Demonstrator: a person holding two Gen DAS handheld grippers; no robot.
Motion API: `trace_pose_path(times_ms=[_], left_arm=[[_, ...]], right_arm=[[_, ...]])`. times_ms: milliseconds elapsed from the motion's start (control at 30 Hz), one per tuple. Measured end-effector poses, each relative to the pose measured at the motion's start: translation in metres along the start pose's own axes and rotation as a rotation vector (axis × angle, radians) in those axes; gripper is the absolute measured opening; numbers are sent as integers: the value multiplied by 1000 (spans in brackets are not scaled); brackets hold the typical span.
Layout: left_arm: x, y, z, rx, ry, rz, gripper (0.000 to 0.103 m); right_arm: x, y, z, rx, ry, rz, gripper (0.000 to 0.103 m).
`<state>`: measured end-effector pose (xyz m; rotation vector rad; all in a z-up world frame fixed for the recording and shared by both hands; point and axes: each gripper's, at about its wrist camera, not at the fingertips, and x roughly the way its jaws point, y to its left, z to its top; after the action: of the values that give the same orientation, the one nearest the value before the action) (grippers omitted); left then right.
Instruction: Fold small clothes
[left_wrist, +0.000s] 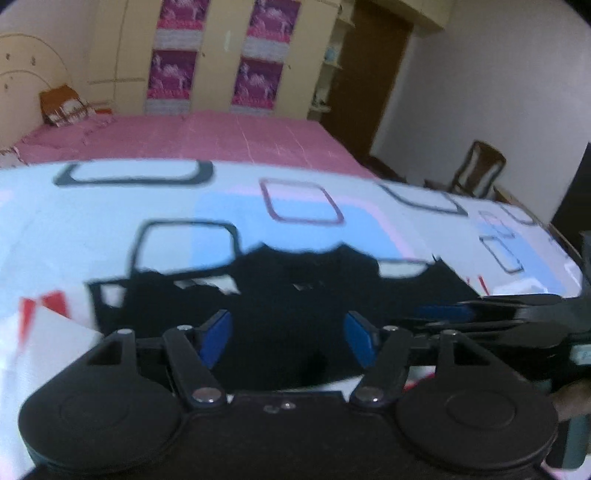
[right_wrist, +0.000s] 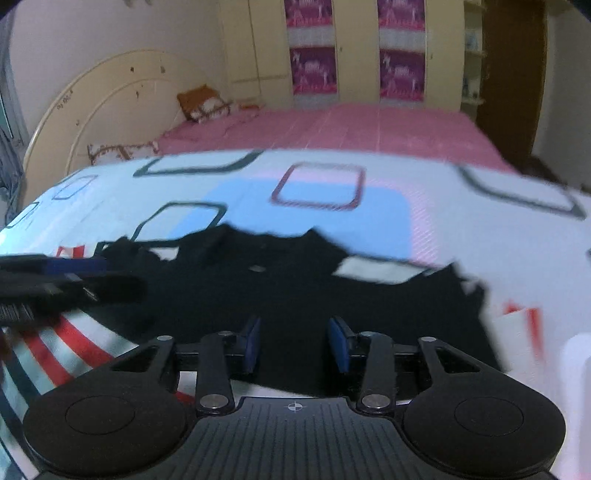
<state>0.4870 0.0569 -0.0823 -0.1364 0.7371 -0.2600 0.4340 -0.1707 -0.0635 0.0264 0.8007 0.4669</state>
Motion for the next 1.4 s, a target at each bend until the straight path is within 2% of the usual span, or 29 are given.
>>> trace_pose_path(times_ms=[100,167,200,267,300,333,400,433,500,567,667,767,900,1033,1133,1200,1233,1267,1300,1400], left_arm=[[13,0,-12,10,50,29,67],[8,7,-19,46,35,63,67],[1,16,-22,60,24,97,67],[-12,38,-30,76,13,179,67],[-18,48,-34,86,0,186,67],[-23,57,-37,87,-8,181,67],[-25,56,-37,116,-6,178,67],[-25,50,-35,126,-3,194,67],[-31,36,-31,114,-29,181,72],[-38,15,-31,108,-57,129,77],[-30,-16,-39,132,-27,72,77],[-24,-33,-54,138,0,54,76],[-26,-36,-70,163,16,67,78],[-46,-11,-74,135,7,97,79],[-67,22,-86,96,11,184,80],[-79,37,-93,76,3,184,79],[-81,34,-94,96,7,204,79],[-82,30,-93,109,9,222,78],[-83,24,-91,105,11,236,72],[-94,1,-87,89,-37,181,70]], right_arm=[[9,10,-4,-54,18,4,41],[5,6,-5,-93,17,-2,41],[1,-2,-7,-104,10,-40,41],[-6,-26,-14,-96,-10,-210,41],[-12,-43,-18,-70,-13,-265,41],[-18,-62,-23,-28,-11,-271,41],[-24,-77,-25,-9,0,-235,41],[-25,-75,-23,-20,4,-246,41],[-35,-59,-17,-36,-24,-251,41],[-44,-37,-18,-37,-53,-181,41],[-40,-2,-27,-87,-20,-98,41],[-30,19,-40,-115,5,-67,41],[-30,27,-50,-173,5,-100,42],[-47,-5,-59,-124,18,-147,43],[-69,-46,-74,-59,35,-213,62],[-83,-63,-84,-24,41,-212,62],[-87,-64,-88,-18,51,-226,62],[-87,-61,-92,-50,69,-279,62],[-90,-61,-93,-41,61,-277,62],[-110,-53,-88,11,-2,-266,62]])
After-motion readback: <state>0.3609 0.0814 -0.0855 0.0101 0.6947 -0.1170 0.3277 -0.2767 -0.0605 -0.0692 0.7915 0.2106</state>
